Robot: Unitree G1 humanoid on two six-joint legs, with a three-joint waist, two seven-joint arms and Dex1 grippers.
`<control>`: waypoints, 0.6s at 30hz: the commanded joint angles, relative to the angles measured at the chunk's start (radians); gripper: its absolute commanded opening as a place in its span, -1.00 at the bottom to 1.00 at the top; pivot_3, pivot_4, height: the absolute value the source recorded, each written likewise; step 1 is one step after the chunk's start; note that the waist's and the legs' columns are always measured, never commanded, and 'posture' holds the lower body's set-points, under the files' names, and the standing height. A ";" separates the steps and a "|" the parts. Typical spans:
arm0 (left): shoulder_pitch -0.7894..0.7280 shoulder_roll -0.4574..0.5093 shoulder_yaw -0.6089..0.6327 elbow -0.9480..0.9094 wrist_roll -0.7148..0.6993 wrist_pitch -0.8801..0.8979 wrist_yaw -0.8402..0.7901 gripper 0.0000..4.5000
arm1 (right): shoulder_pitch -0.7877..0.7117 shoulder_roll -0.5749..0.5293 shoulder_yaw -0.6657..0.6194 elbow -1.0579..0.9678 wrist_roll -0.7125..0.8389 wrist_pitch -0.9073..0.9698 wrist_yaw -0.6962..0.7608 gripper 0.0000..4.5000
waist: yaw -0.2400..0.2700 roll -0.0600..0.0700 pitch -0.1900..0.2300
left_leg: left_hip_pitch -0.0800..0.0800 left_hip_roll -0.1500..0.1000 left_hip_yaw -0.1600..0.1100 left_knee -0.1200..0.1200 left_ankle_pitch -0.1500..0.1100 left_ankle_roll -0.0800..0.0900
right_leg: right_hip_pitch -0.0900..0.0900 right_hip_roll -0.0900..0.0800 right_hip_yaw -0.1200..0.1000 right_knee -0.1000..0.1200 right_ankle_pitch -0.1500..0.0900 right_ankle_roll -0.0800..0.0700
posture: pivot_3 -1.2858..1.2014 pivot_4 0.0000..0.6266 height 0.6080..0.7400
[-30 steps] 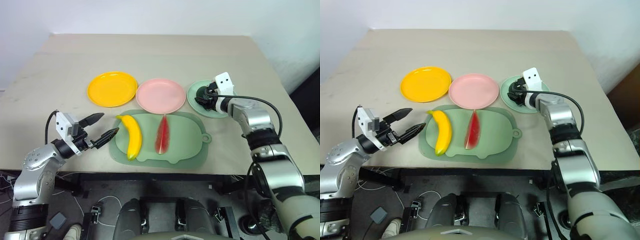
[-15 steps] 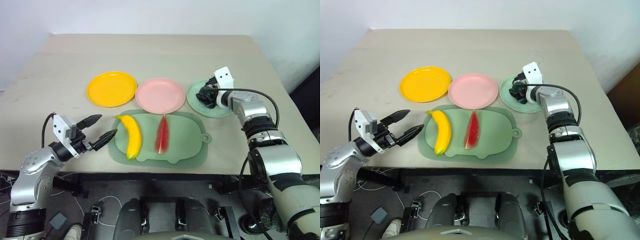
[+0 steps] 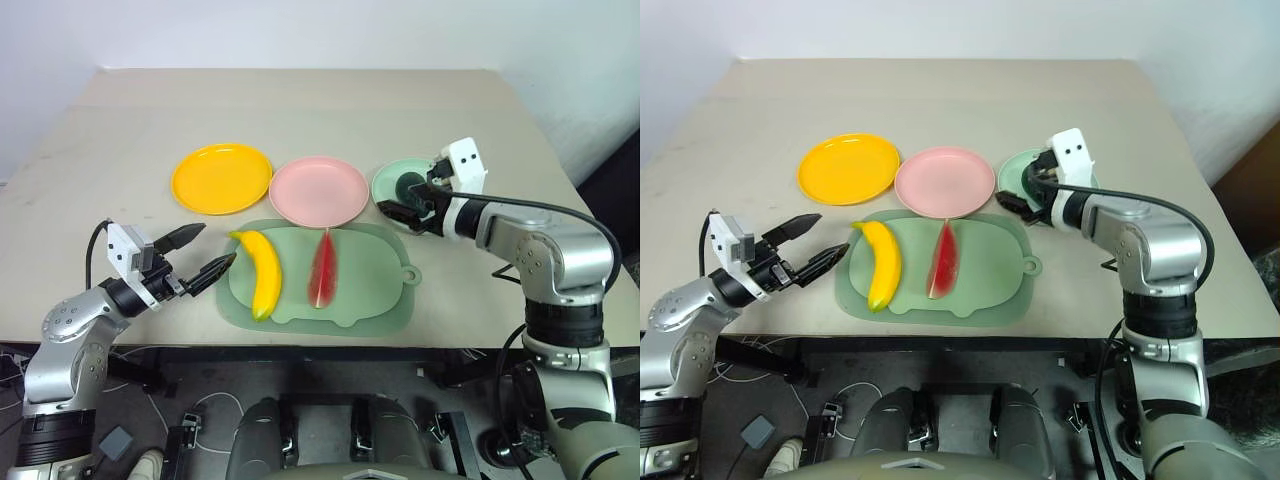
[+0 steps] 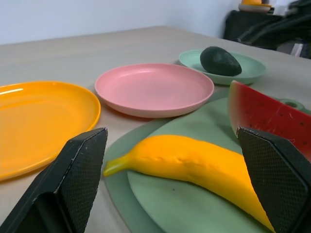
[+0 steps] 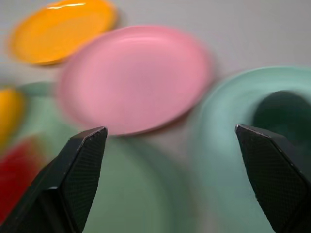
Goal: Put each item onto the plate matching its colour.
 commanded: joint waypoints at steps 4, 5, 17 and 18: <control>-0.046 0.007 -0.009 0.032 0.012 -0.025 -0.032 1.00 | 0.013 0.132 -0.094 -0.164 0.192 0.306 -0.084 0.98 | 0.003 0.000 0.000 | -0.001 0.000 0.000 0.000 0.000 0.000 | 0.000 0.000 0.000 0.000 0.000 0.000 | 0.03 -0.52 0.32; -0.051 0.007 -0.012 0.036 0.014 -0.026 -0.036 1.00 | 0.026 0.138 -0.075 -0.165 0.227 0.306 -0.114 0.98 | 0.004 -0.001 -0.001 | -0.001 0.000 0.000 0.000 0.000 0.000 | 0.000 0.000 0.000 0.000 0.000 0.000 | 0.03 -0.52 0.32; -0.020 0.038 -0.020 -0.004 -0.027 0.030 -0.111 1.00 | 0.005 0.212 -0.045 -0.032 0.569 0.306 -0.494 0.98 | -0.001 -0.002 -0.001 | -0.001 -0.001 0.000 0.000 0.000 0.000 | -0.001 0.000 0.000 0.000 0.000 0.000 | 0.03 -0.52 0.32; -0.016 0.044 -0.021 -0.012 -0.033 0.040 -0.119 1.00 | -0.001 0.214 -0.042 -0.016 0.600 0.306 -0.524 0.98 | -0.001 -0.002 -0.001 | -0.001 -0.001 0.000 0.000 0.000 0.000 | -0.001 0.000 0.000 0.000 0.000 0.000 | 0.03 -0.52 0.32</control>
